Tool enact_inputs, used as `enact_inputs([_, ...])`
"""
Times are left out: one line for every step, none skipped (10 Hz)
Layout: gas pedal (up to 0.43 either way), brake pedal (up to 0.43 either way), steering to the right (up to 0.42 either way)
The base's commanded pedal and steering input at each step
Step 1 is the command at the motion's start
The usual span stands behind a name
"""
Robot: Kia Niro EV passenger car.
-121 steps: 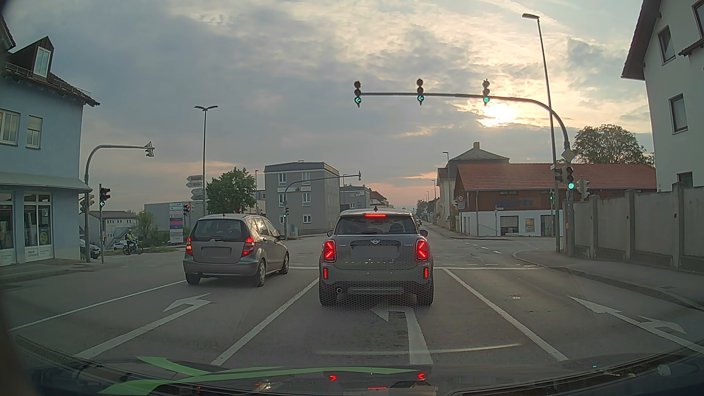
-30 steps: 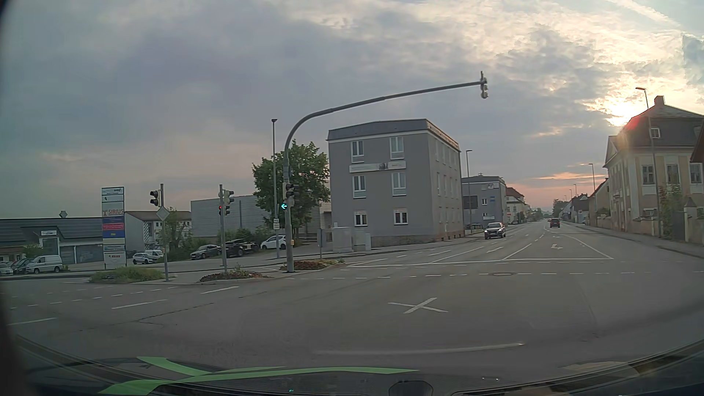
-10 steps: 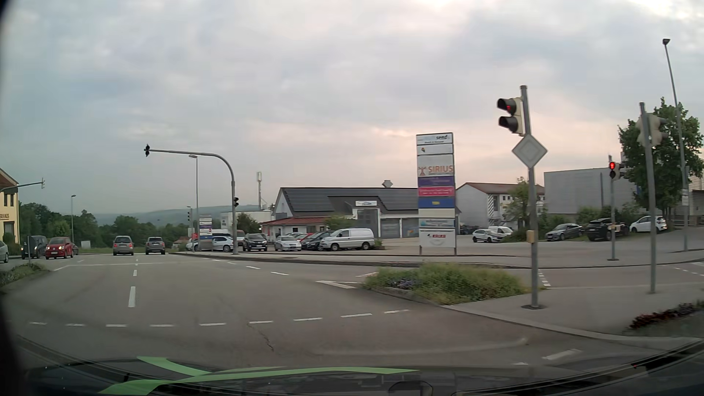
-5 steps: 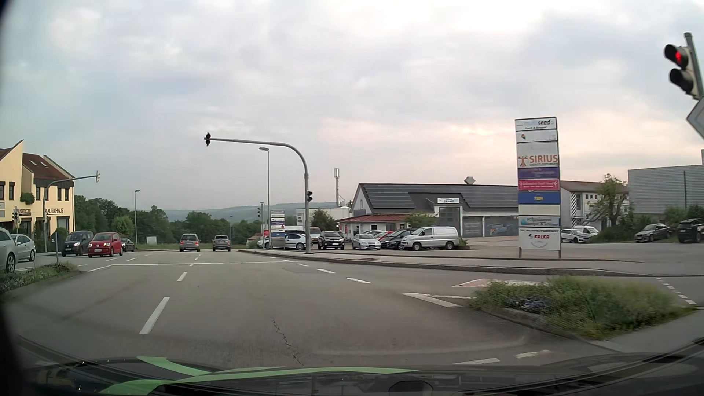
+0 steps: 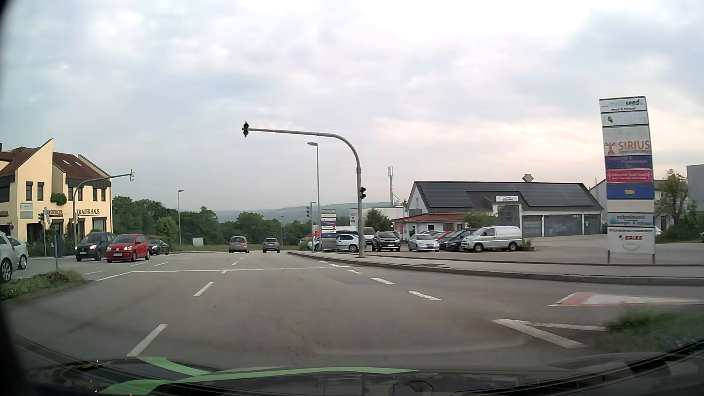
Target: Follow the waypoints while adhering to traffic rules and regulations
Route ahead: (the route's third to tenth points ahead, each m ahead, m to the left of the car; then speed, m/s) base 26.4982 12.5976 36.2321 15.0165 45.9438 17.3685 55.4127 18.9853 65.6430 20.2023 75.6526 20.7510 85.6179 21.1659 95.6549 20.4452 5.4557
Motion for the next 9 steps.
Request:
enact_inputs([0.110,0.000,-0.207])
enact_inputs([0.110,0.000,-0.204])
enact_inputs([0.110,0.000,-0.194])
enact_inputs([0.110,0.000,-0.186])
enact_inputs([0.110,0.000,-0.174])
enact_inputs([0.110,0.000,-0.160])
enact_inputs([0.110,0.000,-0.148])
enact_inputs([0.110,0.000,-0.132])
enact_inputs([0.098,0.000,-0.113])
